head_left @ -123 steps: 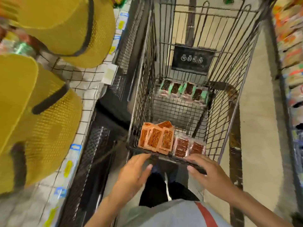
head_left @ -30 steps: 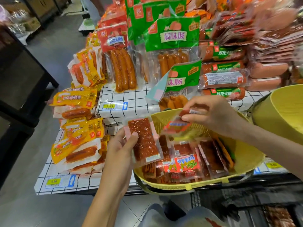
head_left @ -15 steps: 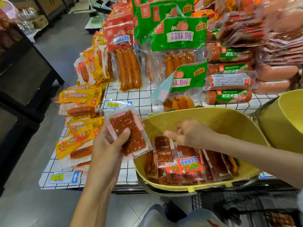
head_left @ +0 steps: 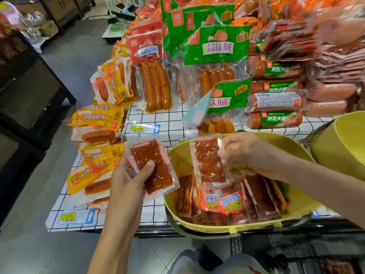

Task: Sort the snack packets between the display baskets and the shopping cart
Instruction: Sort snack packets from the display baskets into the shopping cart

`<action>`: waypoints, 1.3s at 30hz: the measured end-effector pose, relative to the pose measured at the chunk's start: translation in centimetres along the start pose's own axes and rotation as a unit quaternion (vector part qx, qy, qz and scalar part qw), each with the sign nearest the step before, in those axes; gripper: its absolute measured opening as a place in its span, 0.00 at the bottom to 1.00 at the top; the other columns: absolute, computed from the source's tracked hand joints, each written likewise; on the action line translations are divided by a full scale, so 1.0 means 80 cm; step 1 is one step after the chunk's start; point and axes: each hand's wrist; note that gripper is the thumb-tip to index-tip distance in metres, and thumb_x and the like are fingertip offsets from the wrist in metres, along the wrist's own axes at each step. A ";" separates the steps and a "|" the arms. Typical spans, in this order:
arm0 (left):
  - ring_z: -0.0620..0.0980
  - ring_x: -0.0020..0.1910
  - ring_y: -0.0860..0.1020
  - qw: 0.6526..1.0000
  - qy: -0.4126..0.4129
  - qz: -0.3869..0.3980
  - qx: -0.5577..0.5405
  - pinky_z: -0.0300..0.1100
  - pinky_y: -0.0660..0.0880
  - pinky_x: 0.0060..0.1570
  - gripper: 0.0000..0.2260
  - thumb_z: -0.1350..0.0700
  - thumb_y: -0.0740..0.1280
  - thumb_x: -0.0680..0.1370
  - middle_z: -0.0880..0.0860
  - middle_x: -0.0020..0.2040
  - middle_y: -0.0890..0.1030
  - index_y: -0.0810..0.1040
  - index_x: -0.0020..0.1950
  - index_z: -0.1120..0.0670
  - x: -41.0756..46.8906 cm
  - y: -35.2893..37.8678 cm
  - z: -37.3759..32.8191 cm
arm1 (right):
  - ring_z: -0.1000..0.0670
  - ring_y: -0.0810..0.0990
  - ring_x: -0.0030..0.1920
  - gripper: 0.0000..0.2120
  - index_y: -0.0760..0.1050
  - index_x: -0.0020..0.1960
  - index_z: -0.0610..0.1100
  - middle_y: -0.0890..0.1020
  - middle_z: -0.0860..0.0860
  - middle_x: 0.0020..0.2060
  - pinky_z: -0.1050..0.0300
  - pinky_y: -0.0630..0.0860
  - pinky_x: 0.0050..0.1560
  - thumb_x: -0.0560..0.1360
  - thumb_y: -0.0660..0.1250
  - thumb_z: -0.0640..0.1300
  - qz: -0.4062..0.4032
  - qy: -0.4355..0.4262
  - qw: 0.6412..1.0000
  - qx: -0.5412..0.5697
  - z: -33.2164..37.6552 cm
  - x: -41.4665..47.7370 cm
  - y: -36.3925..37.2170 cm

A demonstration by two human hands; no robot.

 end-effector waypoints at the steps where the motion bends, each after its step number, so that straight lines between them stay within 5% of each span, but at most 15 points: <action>1: 0.55 0.56 0.81 1.000 -0.002 0.006 -0.006 0.49 0.81 0.48 0.15 0.64 0.64 0.76 0.56 0.55 0.83 0.76 0.61 0.54 0.000 0.004 0.000 | 0.45 0.78 0.37 0.03 0.74 0.43 0.35 0.79 0.41 0.37 0.57 0.77 0.36 0.72 0.68 0.34 0.012 -0.014 0.999 0.042 0.008 -0.010 -0.003; 7: 0.52 0.49 0.84 0.993 -0.063 0.099 0.027 0.46 0.81 0.37 0.15 0.55 0.70 0.72 0.54 0.51 0.85 0.78 0.59 0.53 -0.006 0.051 0.007 | 0.50 0.79 0.33 0.07 0.75 0.45 0.34 0.81 0.42 0.35 0.63 0.79 0.35 0.71 0.70 0.38 0.030 -0.085 0.994 0.063 0.015 -0.002 0.017; 10: 0.53 0.49 0.84 0.994 -0.059 0.075 0.047 0.46 0.81 0.37 0.14 0.61 0.69 0.74 0.54 0.50 0.85 0.77 0.59 0.55 -0.002 0.056 0.013 | 0.51 0.78 0.38 0.08 0.76 0.50 0.35 0.80 0.44 0.40 0.60 0.77 0.39 0.74 0.68 0.39 0.040 -0.097 0.986 -0.127 -0.015 0.009 -0.002; 11: 0.52 0.48 0.84 0.995 -0.062 0.067 0.047 0.47 0.82 0.38 0.13 0.62 0.68 0.75 0.54 0.49 0.85 0.77 0.59 0.54 -0.001 0.054 0.014 | 0.51 0.78 0.45 0.14 0.75 0.55 0.37 0.80 0.45 0.47 0.58 0.76 0.46 0.74 0.69 0.44 0.070 -0.087 0.954 -0.280 -0.032 0.012 -0.011; 13: 0.51 0.48 0.84 0.994 -0.069 0.065 0.048 0.47 0.82 0.41 0.13 0.62 0.67 0.76 0.53 0.49 0.85 0.76 0.60 0.55 0.002 0.053 0.016 | 0.47 0.71 0.61 0.31 0.67 0.67 0.43 0.73 0.47 0.61 0.49 0.69 0.63 0.71 0.69 0.58 0.143 -0.005 0.822 -0.551 -0.069 0.017 -0.019; 14: 0.51 0.48 0.84 0.994 -0.073 0.068 0.051 0.48 0.82 0.42 0.12 0.63 0.67 0.76 0.53 0.49 0.85 0.76 0.59 0.55 0.003 0.054 0.017 | 0.45 0.68 0.64 0.35 0.65 0.69 0.44 0.71 0.46 0.63 0.46 0.65 0.66 0.69 0.70 0.62 0.153 0.012 0.766 -0.624 -0.081 0.019 -0.017; 16: 0.51 0.48 0.84 0.992 -0.080 0.075 0.055 0.48 0.82 0.43 0.11 0.63 0.66 0.76 0.53 0.48 0.85 0.77 0.58 0.55 0.003 0.059 0.020 | 0.46 0.70 0.62 0.32 0.68 0.64 0.44 0.74 0.47 0.59 0.46 0.63 0.64 0.68 0.72 0.59 0.110 -0.039 0.723 -0.681 -0.095 0.027 -0.009; 20: 0.48 0.45 0.84 0.992 -0.089 0.069 0.056 0.47 0.82 0.41 0.09 0.64 0.66 0.77 0.50 0.45 0.86 0.77 0.55 0.54 0.003 0.065 0.024 | 0.52 0.73 0.55 0.17 0.75 0.53 0.45 0.78 0.53 0.51 0.56 0.63 0.56 0.69 0.74 0.52 -0.029 -0.149 0.768 -0.623 -0.095 0.033 -0.016; 25: 0.47 0.42 0.84 0.992 -0.098 0.038 0.076 0.46 0.82 0.37 0.09 0.64 0.65 0.78 0.53 0.47 0.85 0.77 0.56 0.54 0.006 0.065 0.027 | 0.54 0.78 0.40 0.08 0.74 0.40 0.42 0.80 0.51 0.39 0.65 0.71 0.39 0.70 0.74 0.36 -0.002 -0.164 0.928 -0.335 -0.062 0.000 -0.036; 27: 0.48 0.42 0.84 0.991 -0.109 0.031 0.075 0.45 0.81 0.36 0.09 0.64 0.64 0.78 0.55 0.49 0.84 0.76 0.57 0.56 0.007 0.065 0.029 | 0.59 0.80 0.41 0.11 0.74 0.38 0.46 0.82 0.53 0.39 0.68 0.73 0.38 0.69 0.74 0.34 -0.089 -0.246 0.923 -0.282 -0.041 -0.020 -0.045; 29: 0.48 0.42 0.84 0.988 -0.135 0.039 0.058 0.43 0.80 0.31 0.08 0.63 0.63 0.79 0.55 0.48 0.84 0.77 0.57 0.56 0.004 0.070 0.029 | 0.59 0.80 0.45 0.15 0.73 0.39 0.52 0.83 0.54 0.41 0.71 0.74 0.42 0.68 0.73 0.34 -0.173 -0.337 0.876 -0.299 -0.028 -0.037 -0.040; 32: 0.53 0.43 0.85 0.976 -0.186 0.116 -0.012 0.46 0.80 0.30 0.10 0.55 0.62 0.80 0.54 0.45 0.86 0.81 0.52 0.56 0.004 0.081 0.025 | 0.54 0.81 0.51 0.05 0.78 0.40 0.42 0.83 0.48 0.46 0.65 0.76 0.54 0.68 0.72 0.35 -0.143 -0.419 0.811 -0.383 -0.032 -0.047 -0.011; 34: 0.56 0.45 0.85 0.970 -0.190 0.152 -0.009 0.49 0.81 0.34 0.13 0.51 0.64 0.78 0.56 0.48 0.85 0.81 0.55 0.57 0.003 0.089 0.023 | 0.57 0.77 0.57 0.06 0.79 0.43 0.43 0.82 0.51 0.53 0.64 0.74 0.59 0.70 0.71 0.34 -0.046 -0.388 0.831 -0.397 -0.041 -0.046 -0.005; 37: 0.53 0.43 0.85 0.981 -0.161 0.110 0.019 0.44 0.81 0.33 0.14 0.61 0.68 0.74 0.56 0.46 0.86 0.77 0.59 0.60 0.006 0.089 0.026 | 0.65 0.75 0.58 0.13 0.77 0.53 0.52 0.78 0.60 0.56 0.71 0.72 0.57 0.72 0.70 0.38 0.004 -0.286 0.889 -0.359 -0.041 -0.042 -0.035; 39: 0.52 0.42 0.85 0.983 -0.160 0.093 0.012 0.43 0.80 0.32 0.13 0.64 0.67 0.74 0.56 0.45 0.86 0.76 0.59 0.60 0.009 0.085 0.027 | 0.61 0.73 0.61 0.19 0.73 0.61 0.53 0.76 0.60 0.59 0.68 0.69 0.61 0.72 0.71 0.47 -0.006 -0.197 0.868 -0.455 -0.051 -0.031 -0.065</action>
Point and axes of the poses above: each hand's wrist, its own x-axis towards the middle knuckle, its own y-axis out of the palm, z = x × y
